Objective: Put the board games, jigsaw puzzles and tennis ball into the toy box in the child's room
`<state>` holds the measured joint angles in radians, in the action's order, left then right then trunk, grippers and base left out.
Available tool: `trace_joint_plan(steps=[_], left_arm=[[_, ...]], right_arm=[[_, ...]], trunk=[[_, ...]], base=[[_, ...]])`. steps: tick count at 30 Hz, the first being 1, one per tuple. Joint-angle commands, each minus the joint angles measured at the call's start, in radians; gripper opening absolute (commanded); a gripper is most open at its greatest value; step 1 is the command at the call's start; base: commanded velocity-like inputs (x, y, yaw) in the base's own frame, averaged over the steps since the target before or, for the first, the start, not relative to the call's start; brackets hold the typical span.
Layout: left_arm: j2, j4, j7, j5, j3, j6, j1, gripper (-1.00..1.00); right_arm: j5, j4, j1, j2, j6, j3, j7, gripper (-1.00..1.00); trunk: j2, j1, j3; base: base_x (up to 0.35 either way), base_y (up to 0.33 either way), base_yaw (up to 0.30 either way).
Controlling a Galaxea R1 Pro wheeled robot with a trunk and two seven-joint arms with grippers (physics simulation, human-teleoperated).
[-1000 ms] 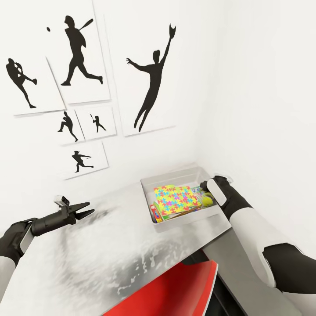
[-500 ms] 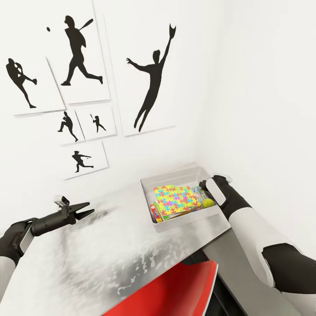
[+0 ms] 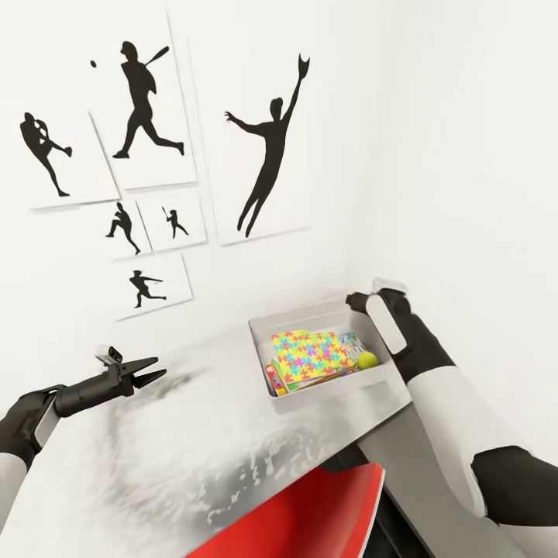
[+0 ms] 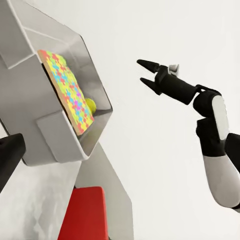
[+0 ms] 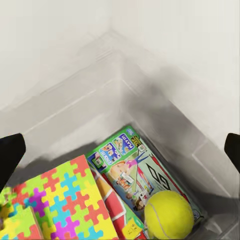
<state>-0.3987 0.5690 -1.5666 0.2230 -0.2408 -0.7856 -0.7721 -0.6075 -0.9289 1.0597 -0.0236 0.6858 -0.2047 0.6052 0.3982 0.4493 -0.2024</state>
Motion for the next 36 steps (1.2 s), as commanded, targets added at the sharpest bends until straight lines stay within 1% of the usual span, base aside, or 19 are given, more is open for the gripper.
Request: trace_joint_plan(steps=[1, 3, 7, 9, 11, 12, 13, 14, 16, 17, 18, 20, 22, 24, 26, 28, 32, 34, 36], left_arm=[[0.0, 0.0, -0.004, -0.001, 0.0, -0.011, 0.0, 1.0], [0.0, 0.0, -0.004, -0.001, 0.0, -0.011, -0.001, 1.0], [0.0, 0.0, -0.004, -0.001, 0.0, -0.01, -0.001, 1.0], [0.0, 0.0, -0.004, -0.001, 0.0, -0.01, -0.001, 1.0], [0.0, 0.0, -0.004, -0.001, -0.001, -0.009, -0.001, 1.0], [0.0, 0.0, -0.004, -0.001, -0.001, -0.009, -0.001, 1.0], [0.0, 0.0, -0.004, -0.001, -0.001, -0.009, -0.001, 1.0], [0.0, 0.0, -0.004, -0.001, -0.001, -0.009, -0.001, 1.0], [0.0, 0.0, -0.004, -0.001, -0.002, -0.009, -0.001, 1.0], [0.0, 0.0, -0.004, -0.001, -0.002, -0.009, 0.0, 1.0], [0.0, 0.0, -0.004, -0.001, -0.002, -0.009, -0.001, 1.0], [0.0, 0.0, -0.004, -0.001, -0.002, -0.009, 0.0, 1.0], [0.0, 0.0, -0.004, -0.001, -0.003, -0.009, -0.001, 1.0], [0.0, 0.0, -0.004, -0.001, -0.003, -0.009, -0.001, 1.0], [0.0, 0.0, -0.004, -0.001, -0.003, -0.009, -0.001, 1.0], [0.0, 0.0, -0.004, -0.001, -0.003, -0.009, -0.001, 1.0], [0.0, 0.0, -0.004, -0.001, -0.002, -0.009, 0.0, 1.0], [0.0, 0.0, -0.004, -0.001, -0.002, -0.009, -0.001, 1.0], [0.0, 0.0, -0.004, -0.001, -0.003, -0.009, 0.0, 1.0]], right_arm=[[-0.014, -0.044, -0.002, -0.002, 0.02, -0.003, 0.01, 1.0], [-0.017, -0.105, -0.015, -0.002, 0.051, -0.001, 0.009, 1.0], [-0.027, -0.266, -0.083, -0.003, 0.111, 0.012, 0.004, 1.0], [-0.061, -0.347, -0.119, -0.007, 0.134, 0.02, 0.003, 1.0], [-0.136, -0.428, -0.165, -0.013, 0.159, 0.027, 0.003, 1.0], [-0.159, -0.448, -0.179, -0.014, 0.163, 0.028, 0.003, 1.0], [-0.237, -0.509, -0.232, -0.02, 0.172, 0.036, 0.002, 1.0], [-0.29, -0.545, -0.275, -0.028, 0.174, 0.048, 0.001, 1.0], [-0.383, -0.604, -0.368, -0.044, 0.175, 0.084, -0.013, 1.0], [-0.419, -0.627, -0.414, -0.05, 0.176, 0.104, -0.037, 1.0], [-0.441, -0.643, -0.457, -0.054, 0.176, 0.121, -0.079, 1.0], [-0.464, -0.661, -0.537, -0.058, 0.174, 0.15, -0.216, 1.0], [-0.471, -0.668, -0.605, -0.066, 0.174, 0.182, -0.386, 1.0], [-0.473, -0.671, -0.671, -0.083, 0.171, 0.213, -0.551, 1.0], [-0.473, -0.672, -0.73, -0.105, 0.164, 0.237, -0.69, 1.0], [-0.472, -0.672, -0.774, -0.127, 0.151, 0.259, -0.803, 1.0], [-0.472, -0.672, -0.803, -0.147, 0.137, 0.286, -0.934, 1.0], [-0.471, -0.671, -0.808, -0.151, 0.135, 0.291, -0.966, 1.0], [-0.469, -0.667, -0.81, -0.152, 0.133, 0.293, -0.976, 1.0]], trunk=[[0.002, 0.001, 0.0], [0.002, 0.001, 0.003], [0.002, 0.001, 0.009], [0.002, 0.001, 0.013], [0.002, 0.001, 0.016], [0.002, 0.001, 0.018], [0.002, 0.001, 0.019], [0.002, 0.001, 0.021], [0.002, 0.001, 0.024], [0.002, 0.001, 0.026], [0.002, 0.001, 0.028], [0.002, 0.001, 0.031], [0.002, 0.001, 0.034], [0.002, 0.001, 0.037], [0.002, 0.001, 0.041], [0.002, 0.001, 0.044], [0.002, 0.001, 0.051], [0.002, 0.001, 0.054], [0.002, 0.001, 0.057]], base=[[0.0, 0.0, 0.0], [0.0, 0.0, 0.0], [-0.04, 0.0, 0.0], [-0.169, 0.0, 0.0], [-0.255, 0.0, 0.0], [-0.279, 0.0, 0.0], [-0.234, 0.0, 0.0], [-0.157, 0.0, 0.0], [-0.083, 0.0, 0.0], [-0.041, 0.0, 0.0], [-0.026, 0.0, 0.0], [-0.014, 0.0, 0.0], [-0.006, 0.0, 0.0], [-0.002, 0.0, 0.0], [-0.003, 0.0, 0.0], [-0.043, 0.0, 0.0], [-0.127, 0.0, 0.0], [-0.257, 0.0, 0.0], [-0.288, 0.0, 0.0]])
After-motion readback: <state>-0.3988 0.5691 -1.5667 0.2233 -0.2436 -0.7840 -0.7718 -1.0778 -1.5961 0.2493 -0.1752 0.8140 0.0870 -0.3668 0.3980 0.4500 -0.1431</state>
